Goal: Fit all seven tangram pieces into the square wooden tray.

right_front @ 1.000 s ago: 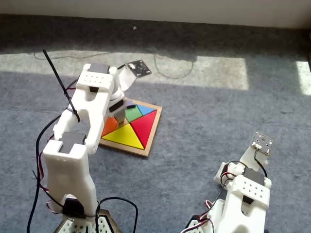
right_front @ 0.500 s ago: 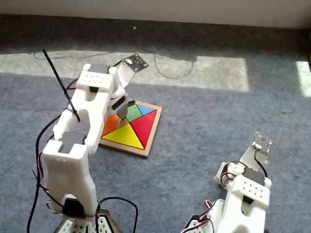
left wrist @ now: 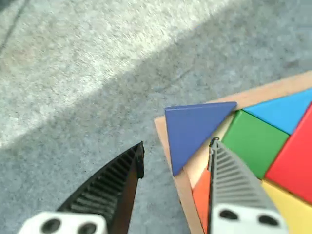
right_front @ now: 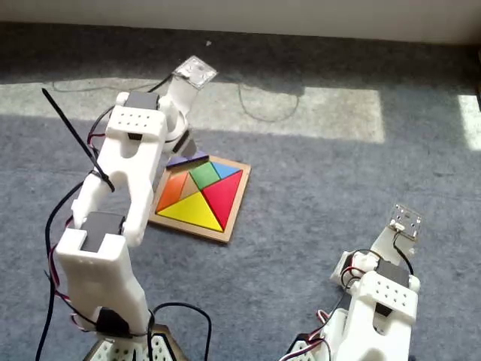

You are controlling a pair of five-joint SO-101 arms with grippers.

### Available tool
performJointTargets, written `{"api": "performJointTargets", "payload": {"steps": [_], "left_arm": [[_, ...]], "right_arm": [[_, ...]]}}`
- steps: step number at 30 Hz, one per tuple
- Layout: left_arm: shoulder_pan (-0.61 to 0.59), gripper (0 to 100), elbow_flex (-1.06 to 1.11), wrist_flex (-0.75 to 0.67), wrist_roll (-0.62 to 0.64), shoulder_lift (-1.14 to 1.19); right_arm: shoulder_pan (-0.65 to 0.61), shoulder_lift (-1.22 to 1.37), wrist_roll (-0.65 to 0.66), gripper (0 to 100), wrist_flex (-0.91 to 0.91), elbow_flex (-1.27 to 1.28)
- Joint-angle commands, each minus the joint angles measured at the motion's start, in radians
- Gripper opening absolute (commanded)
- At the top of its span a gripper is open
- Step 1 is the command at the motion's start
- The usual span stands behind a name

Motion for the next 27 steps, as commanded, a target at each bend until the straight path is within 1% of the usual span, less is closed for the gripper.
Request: {"api": "performJointTargets", "payload": {"steps": [1, 5, 9, 11, 16, 20, 27], "left_arm": [[-0.039, 22, -0.012, -0.153, 0.048, -0.016], [-0.044, 22, -0.012, -0.201, 0.043, 0.058], [-0.045, 22, -0.008, -0.198, 0.041, 0.125], [-0.047, 22, -0.002, -0.195, 0.017, 0.14], [-0.038, 17, 0.021, -0.086, -0.029, 0.102], [-0.038, 16, 0.022, -0.018, -0.031, 0.07], [-0.022, 16, 0.061, -0.003, -0.031, 0.064]], "right_arm": [[0.019, -0.007, 0.009, 0.5, -0.007, 0.001], [0.019, -0.007, 0.009, 0.5, -0.007, 0.001], [0.019, -0.007, 0.009, 0.5, -0.007, 0.001], [0.019, -0.007, 0.009, 0.5, -0.007, 0.001], [0.019, -0.007, 0.009, 0.5, -0.007, 0.001], [0.019, -0.007, 0.009, 0.5, -0.007, 0.001], [0.019, -0.007, 0.009, 0.5, -0.007, 0.001]]}}
